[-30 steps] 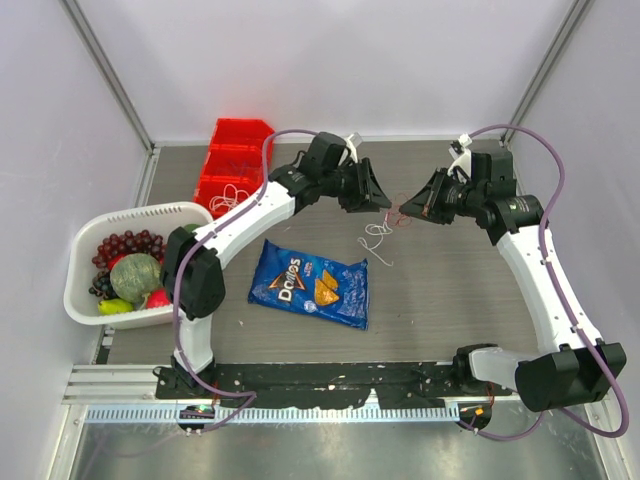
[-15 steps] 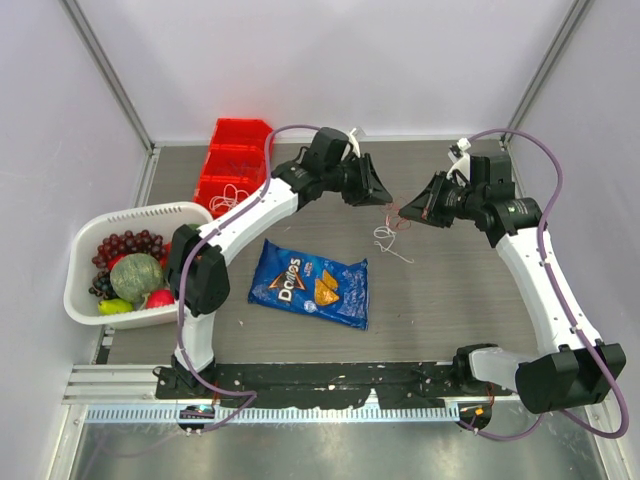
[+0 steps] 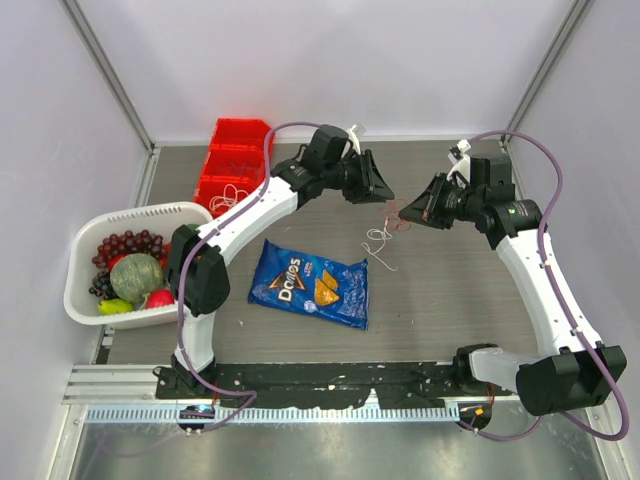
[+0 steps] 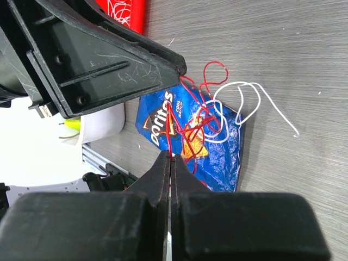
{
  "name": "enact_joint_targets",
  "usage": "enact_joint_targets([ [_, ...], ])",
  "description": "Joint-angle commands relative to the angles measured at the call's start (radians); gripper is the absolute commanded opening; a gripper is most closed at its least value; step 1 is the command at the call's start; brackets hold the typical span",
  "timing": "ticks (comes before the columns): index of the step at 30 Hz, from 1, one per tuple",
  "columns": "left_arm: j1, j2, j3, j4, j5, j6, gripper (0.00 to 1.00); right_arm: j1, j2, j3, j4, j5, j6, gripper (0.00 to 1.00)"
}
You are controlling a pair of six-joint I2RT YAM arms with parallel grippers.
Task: Untangle the cables
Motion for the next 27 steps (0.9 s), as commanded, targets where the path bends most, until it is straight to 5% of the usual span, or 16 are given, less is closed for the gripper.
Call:
enact_joint_targets([
  [1,-0.001,-0.024,-0.024,0.043,0.009,-0.015,0.35,0.000,-0.028,0.019,0.038,-0.020,0.008,0.01],
  [7,-0.002,-0.021,-0.061,0.069,0.030,-0.044,0.34,0.000,-0.028,0.016,0.039,-0.020,0.005,0.01],
  [17,-0.005,-0.030,-0.061,0.091,0.042,-0.050,0.14,0.000,-0.031,0.008,0.041,-0.019,0.008,0.01],
  [22,-0.005,-0.040,-0.066,0.077,0.049,-0.058,0.38,0.000,-0.032,0.014,0.041,-0.013,0.006,0.01],
  [27,-0.005,-0.105,-0.149,0.088,0.016,-0.030,0.44,0.000,-0.029,0.012,0.039,-0.011,0.005,0.01],
])
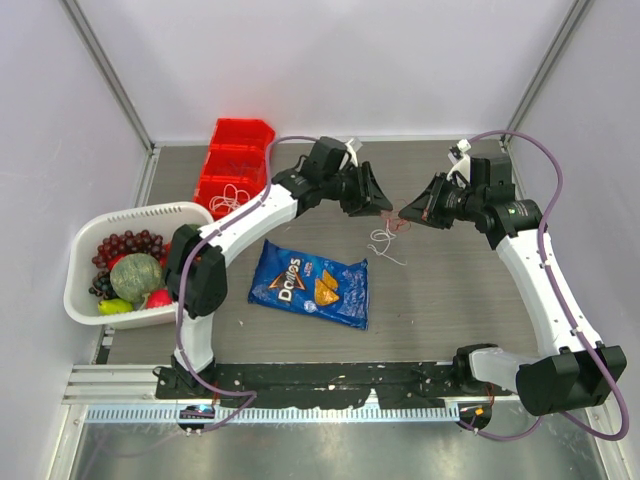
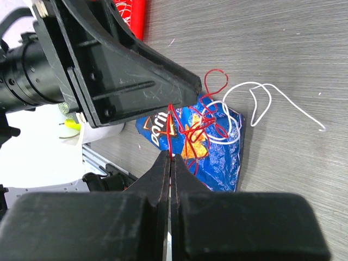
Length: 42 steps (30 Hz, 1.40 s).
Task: Untangle the cables
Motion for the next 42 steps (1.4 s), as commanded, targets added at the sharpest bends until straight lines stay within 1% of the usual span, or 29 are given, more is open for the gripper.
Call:
enact_joint_targets([
  [1,-0.003,-0.121,-0.072,0.045,-0.016,0.032,0.45,0.000,-0.028,0.012,0.036,-0.011,0.001,0.01],
  [4,-0.001,-0.165,-0.124,0.059,-0.033,0.060,0.49,0.002,-0.028,0.012,0.038,-0.013,0.003,0.01],
  [9,-0.001,-0.200,-0.178,0.098,-0.042,0.051,0.59,0.000,-0.022,0.012,0.042,-0.019,0.007,0.01],
  [17,-0.001,-0.180,-0.158,0.125,-0.031,0.023,0.62,0.002,-0.023,0.009,0.044,-0.028,0.015,0.01],
  [19,-0.001,-0.166,-0.147,0.112,-0.033,0.022,0.59,0.002,-0.023,0.009,0.045,-0.031,0.017,0.01],
  [22,-0.001,-0.148,-0.133,0.118,-0.034,0.017,0.45,0.003,-0.026,0.011,0.045,-0.033,0.020,0.01],
  [23,-0.001,-0.137,-0.130,0.121,-0.033,0.011,0.43,0.003,-0.025,0.009,0.045,-0.033,0.018,0.01],
  [31,0.000,-0.088,-0.087,0.121,-0.027,-0.014,0.44,0.003,-0.034,0.002,0.042,-0.029,0.017,0.01],
  [40,-0.001,-0.060,-0.084,0.182,-0.004,-0.055,0.34,0.005,-0.032,-0.006,0.049,-0.033,0.018,0.01],
  [42,-0.001,-0.053,-0.081,0.200,0.012,-0.073,0.29,0.005,-0.034,-0.009,0.049,-0.033,0.017,0.01],
])
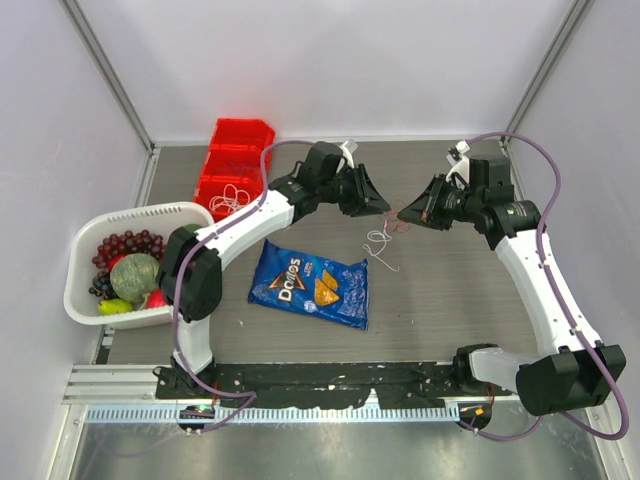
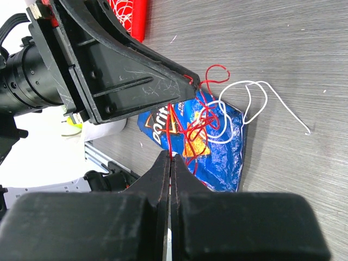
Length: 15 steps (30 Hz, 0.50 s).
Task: Untangle the cables
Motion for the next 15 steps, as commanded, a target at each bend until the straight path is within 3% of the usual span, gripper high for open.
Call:
enact_joint_targets([
  [1,-0.001,0.009,0.048,0.103,0.048,-0.044,0.26,0.004,-0.032,0.006,0.039,-0.018,0.009,0.01],
  [5,-0.001,0.013,0.046,0.127,0.059,-0.056,0.16,0.004,-0.032,0.005,0.040,-0.018,0.009,0.01],
  [8,-0.001,0.000,0.039,0.147,0.048,-0.039,0.01,0.004,-0.034,0.002,0.040,-0.015,0.008,0.01],
  [15,-0.015,-0.097,0.056,0.070,-0.070,0.122,0.00,0.004,-0.022,0.002,-0.044,0.111,-0.035,0.01],
])
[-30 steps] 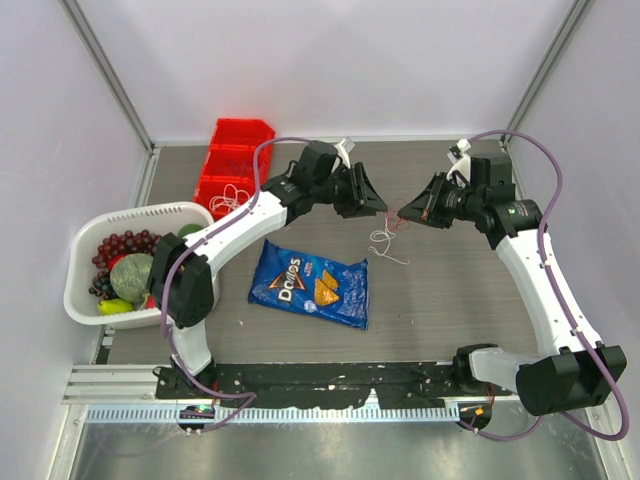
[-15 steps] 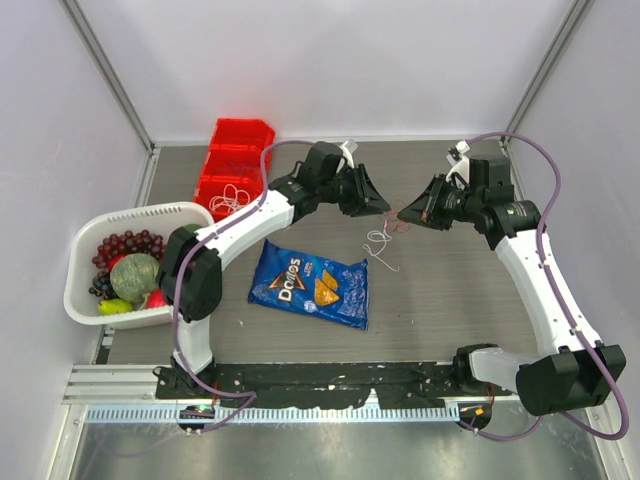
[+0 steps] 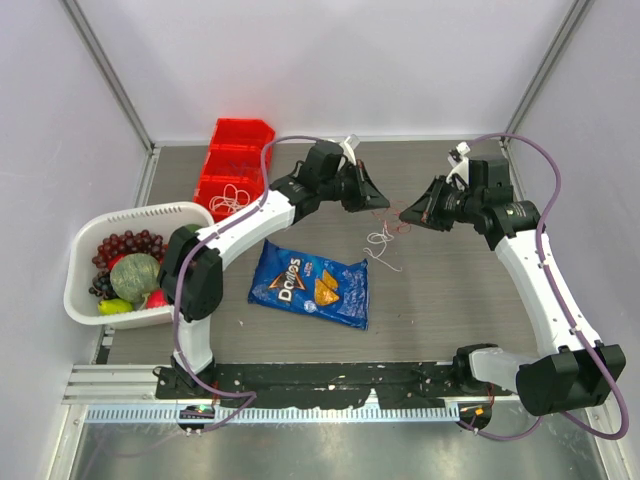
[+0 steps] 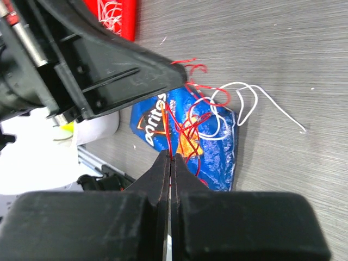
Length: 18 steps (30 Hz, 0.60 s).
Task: Untangle the cables
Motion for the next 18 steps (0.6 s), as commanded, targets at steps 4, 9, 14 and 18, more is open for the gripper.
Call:
enact_joint_targets([
  [4,-0.023,-0.126,0.093,-0.053,-0.075,0.118,0.00,0.003,0.009,0.030,-0.158,0.299,-0.091,0.02],
  [9,-0.054,-0.137,0.141,0.002,-0.044,0.079,0.00,0.004,0.061,0.084,-0.285,0.583,-0.163,0.16],
  [14,-0.075,-0.148,0.208,0.001,-0.043,0.090,0.00,0.013,0.045,0.106,-0.269,0.541,-0.206,0.50],
  [18,-0.077,-0.174,0.247,-0.042,-0.075,0.107,0.00,0.033,-0.003,0.047,-0.171,0.343,-0.198,0.59],
])
